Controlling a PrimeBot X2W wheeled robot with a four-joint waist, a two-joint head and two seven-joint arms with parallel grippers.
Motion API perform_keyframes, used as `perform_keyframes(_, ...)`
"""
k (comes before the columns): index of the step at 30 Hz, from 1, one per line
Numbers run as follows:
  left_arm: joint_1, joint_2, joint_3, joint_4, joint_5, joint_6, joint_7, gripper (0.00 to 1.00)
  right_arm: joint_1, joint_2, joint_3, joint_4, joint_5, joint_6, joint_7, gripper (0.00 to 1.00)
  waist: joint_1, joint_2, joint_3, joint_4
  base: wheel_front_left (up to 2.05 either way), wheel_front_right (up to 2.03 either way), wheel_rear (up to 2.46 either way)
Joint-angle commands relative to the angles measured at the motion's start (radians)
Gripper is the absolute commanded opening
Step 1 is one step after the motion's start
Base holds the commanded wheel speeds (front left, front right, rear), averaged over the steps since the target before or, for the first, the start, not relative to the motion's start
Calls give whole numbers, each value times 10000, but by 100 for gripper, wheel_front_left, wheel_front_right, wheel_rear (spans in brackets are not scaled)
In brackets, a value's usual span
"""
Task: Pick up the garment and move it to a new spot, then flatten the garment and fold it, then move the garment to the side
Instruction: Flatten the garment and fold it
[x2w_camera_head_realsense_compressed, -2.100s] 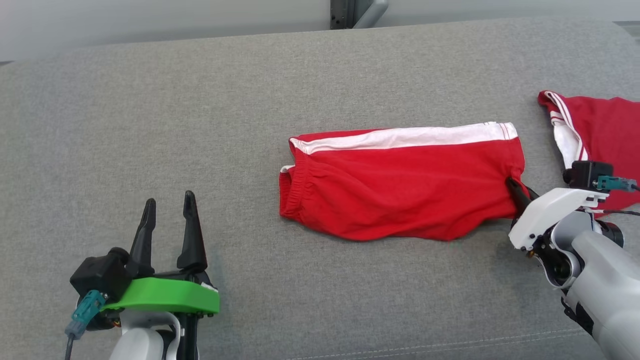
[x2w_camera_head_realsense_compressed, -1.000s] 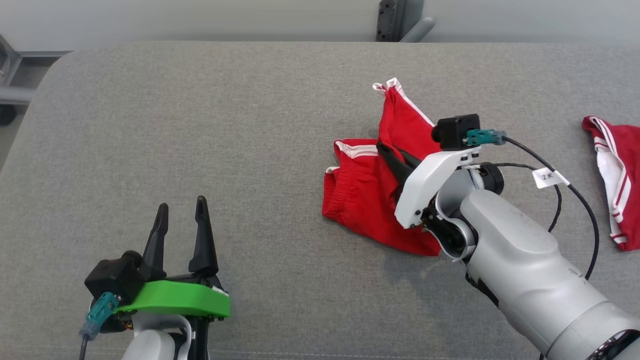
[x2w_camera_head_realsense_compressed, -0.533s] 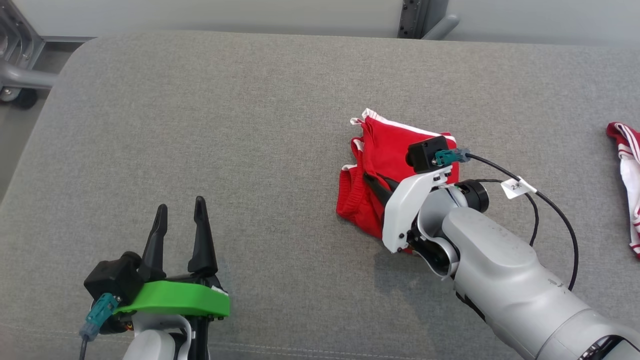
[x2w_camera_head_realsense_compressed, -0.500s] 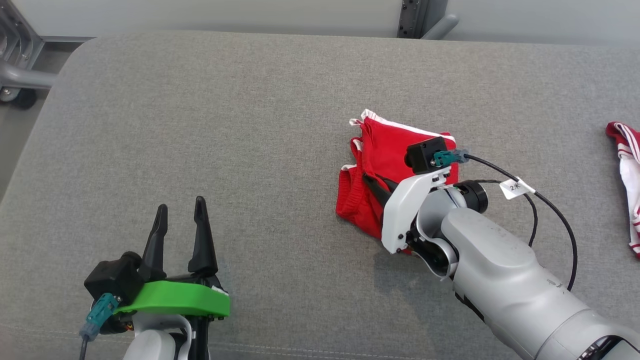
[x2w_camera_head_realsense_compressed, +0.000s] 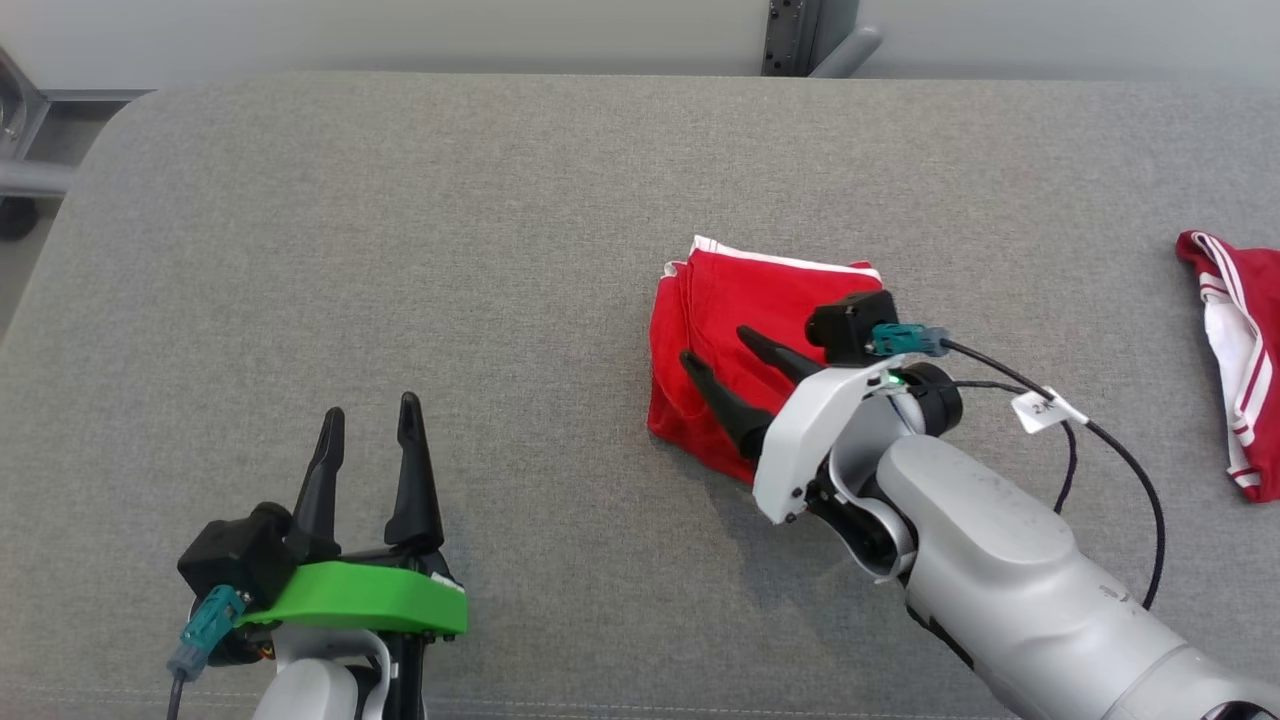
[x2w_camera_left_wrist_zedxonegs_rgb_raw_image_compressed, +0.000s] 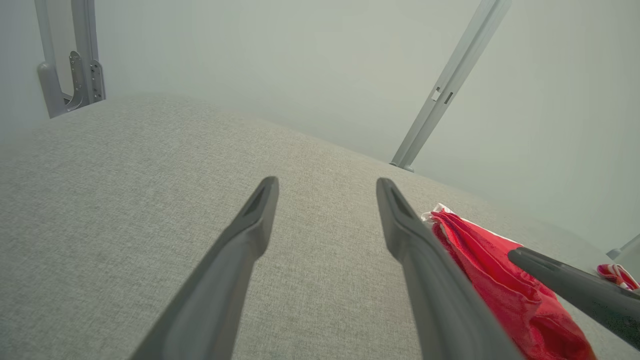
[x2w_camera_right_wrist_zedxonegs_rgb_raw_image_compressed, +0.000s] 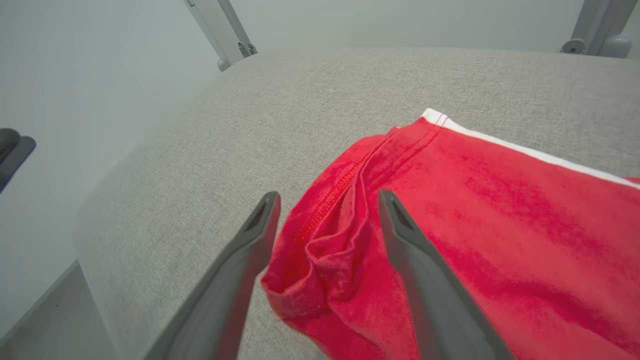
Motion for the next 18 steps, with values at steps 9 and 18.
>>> perform_keyframes(9, -136, 33, -146, 49, 50, -45, -9, 100, 652, -651, -1450, -367, -953, -9, -1057, 100, 0, 0, 45, -251, 0, 0, 0)
perform_keyframes(18, -280, 63, -258, 57, 53, -76, 43, 100, 930, -208, -1699, 51, -1671, -9, -1369, 0, 0, 0, 233, -119, 0, 0, 0)
